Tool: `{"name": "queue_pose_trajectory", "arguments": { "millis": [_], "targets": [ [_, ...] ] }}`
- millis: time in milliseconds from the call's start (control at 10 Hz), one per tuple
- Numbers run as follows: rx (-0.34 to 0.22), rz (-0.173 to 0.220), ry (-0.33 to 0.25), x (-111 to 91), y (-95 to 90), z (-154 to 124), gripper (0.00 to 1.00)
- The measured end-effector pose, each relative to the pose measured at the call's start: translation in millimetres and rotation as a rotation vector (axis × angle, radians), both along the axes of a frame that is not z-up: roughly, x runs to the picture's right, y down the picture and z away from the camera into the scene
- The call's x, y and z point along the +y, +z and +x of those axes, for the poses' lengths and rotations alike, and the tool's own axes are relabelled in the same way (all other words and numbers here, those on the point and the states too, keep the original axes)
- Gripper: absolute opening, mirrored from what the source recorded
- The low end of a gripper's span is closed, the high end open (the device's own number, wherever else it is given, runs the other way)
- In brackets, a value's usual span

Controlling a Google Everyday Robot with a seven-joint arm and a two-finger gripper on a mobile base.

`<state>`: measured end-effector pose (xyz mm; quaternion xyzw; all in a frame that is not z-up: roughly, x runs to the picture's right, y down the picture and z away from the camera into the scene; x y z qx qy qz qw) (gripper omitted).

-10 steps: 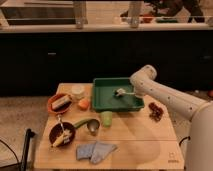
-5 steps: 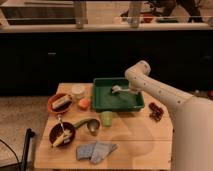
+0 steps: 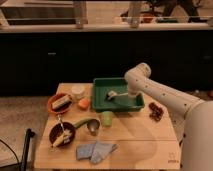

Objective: Wipe tray with brush

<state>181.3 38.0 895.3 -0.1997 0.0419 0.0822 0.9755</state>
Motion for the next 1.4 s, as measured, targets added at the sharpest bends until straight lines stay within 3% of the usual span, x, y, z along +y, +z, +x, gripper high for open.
{"name": "queue_pose_trajectory", "arguments": {
  "millis": [300,500,900,1100,1400],
  "targets": [
    [0.023,-0.01,-0.003,8,-9.7,18,0.01],
    [0.087,-0.015,0.004,6,-10.1,41,0.01],
    [0.128,-0.002,0.022,-25,15.8,51,0.01],
    [0.111,-0.005,0.005,-37,29.2,33,0.01],
    [0.05,-0.017,-0.036,-36,33.0,2,0.01]
  ]
}}
